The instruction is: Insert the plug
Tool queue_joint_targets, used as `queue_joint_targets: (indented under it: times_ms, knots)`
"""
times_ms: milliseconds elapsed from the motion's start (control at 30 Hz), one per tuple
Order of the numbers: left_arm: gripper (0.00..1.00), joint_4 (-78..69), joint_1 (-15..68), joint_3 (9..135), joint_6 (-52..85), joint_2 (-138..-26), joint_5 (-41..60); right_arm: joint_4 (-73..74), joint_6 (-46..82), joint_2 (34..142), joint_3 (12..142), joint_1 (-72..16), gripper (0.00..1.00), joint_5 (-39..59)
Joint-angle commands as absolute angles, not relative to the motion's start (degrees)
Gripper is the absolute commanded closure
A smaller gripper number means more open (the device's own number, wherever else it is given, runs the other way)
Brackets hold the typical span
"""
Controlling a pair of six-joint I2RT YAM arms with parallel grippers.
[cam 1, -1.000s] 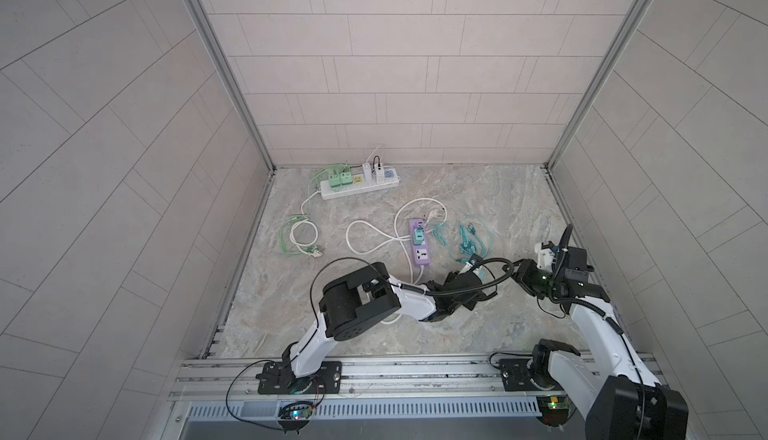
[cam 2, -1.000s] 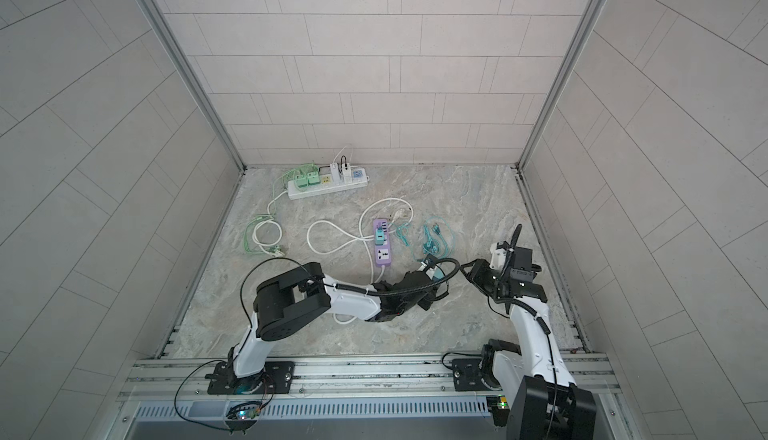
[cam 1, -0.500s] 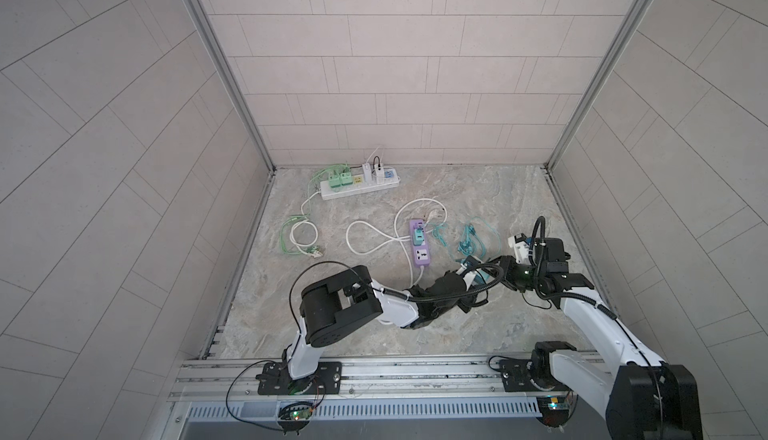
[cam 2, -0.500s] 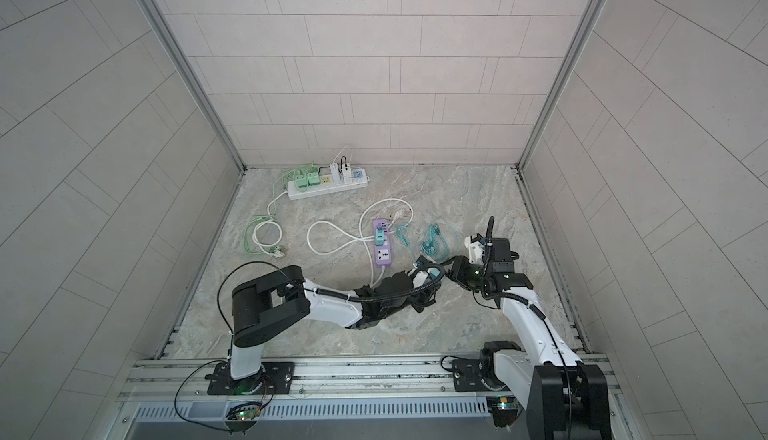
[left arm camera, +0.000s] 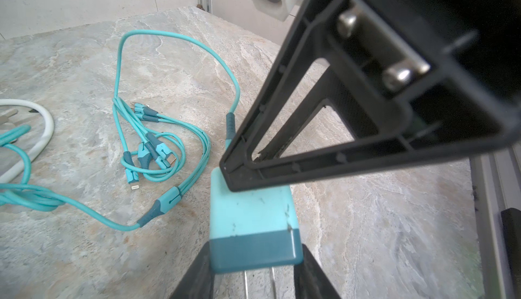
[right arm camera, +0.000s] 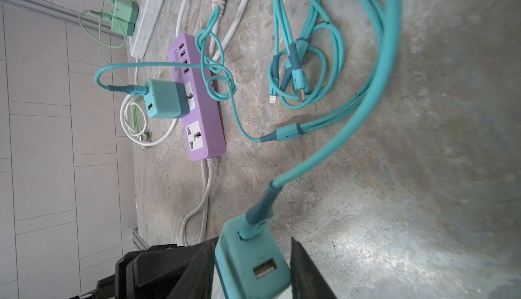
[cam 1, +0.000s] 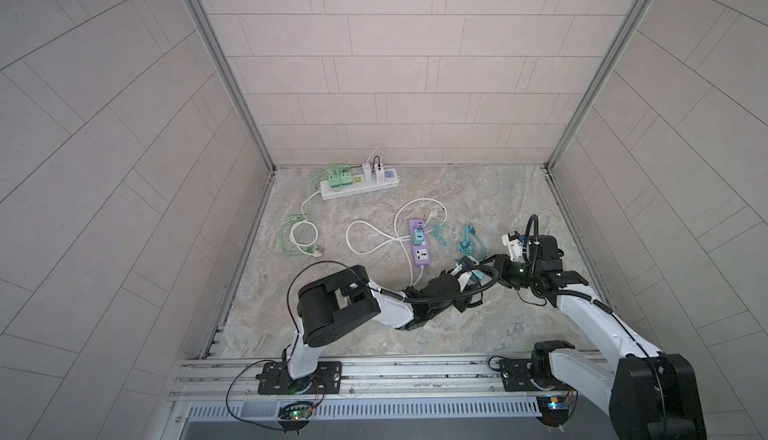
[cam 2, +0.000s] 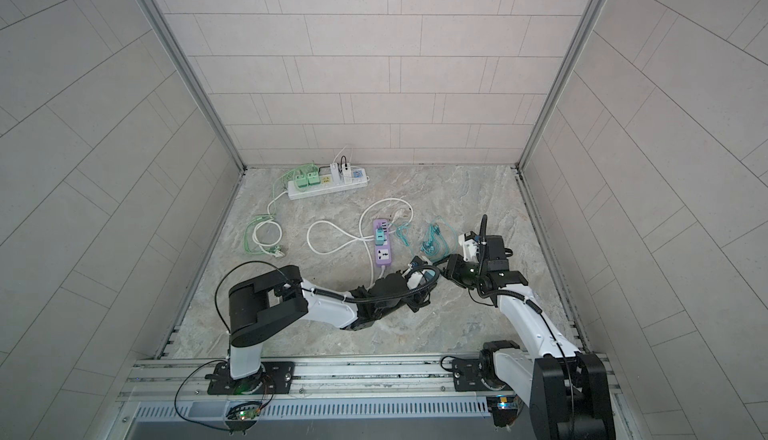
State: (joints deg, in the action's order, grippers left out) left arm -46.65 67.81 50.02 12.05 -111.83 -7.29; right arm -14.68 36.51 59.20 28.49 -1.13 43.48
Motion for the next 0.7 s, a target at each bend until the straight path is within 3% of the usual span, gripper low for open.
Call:
queue_joint_targets:
  times_ms: [0, 400, 567, 667]
  knots:
    - [0.67, -51.38, 67.91, 50.18, 11.94, -109.43, -4.36, -13.16, 37.32, 59.07, 28.79, -2.56, 0.58, 48.25]
    - [0.71, -58.02, 65.38, 48.08, 17.16, -109.84, 7.30, -12.85, 37.90, 56.28, 28.17, -2.68, 0.56, 49.83]
    - [0.71, -55.53, 65.30, 48.22, 16.09, -109.44, 6.32, -12.60, 38.51, 54.72, 28.29, -2.71, 0.61, 50.51]
    - [0.71, -55.63, 65.02, 47.73, 15.95, -109.25, 5.81, -13.33, 38.26, 54.23, 28.41, -2.70, 0.69, 50.56]
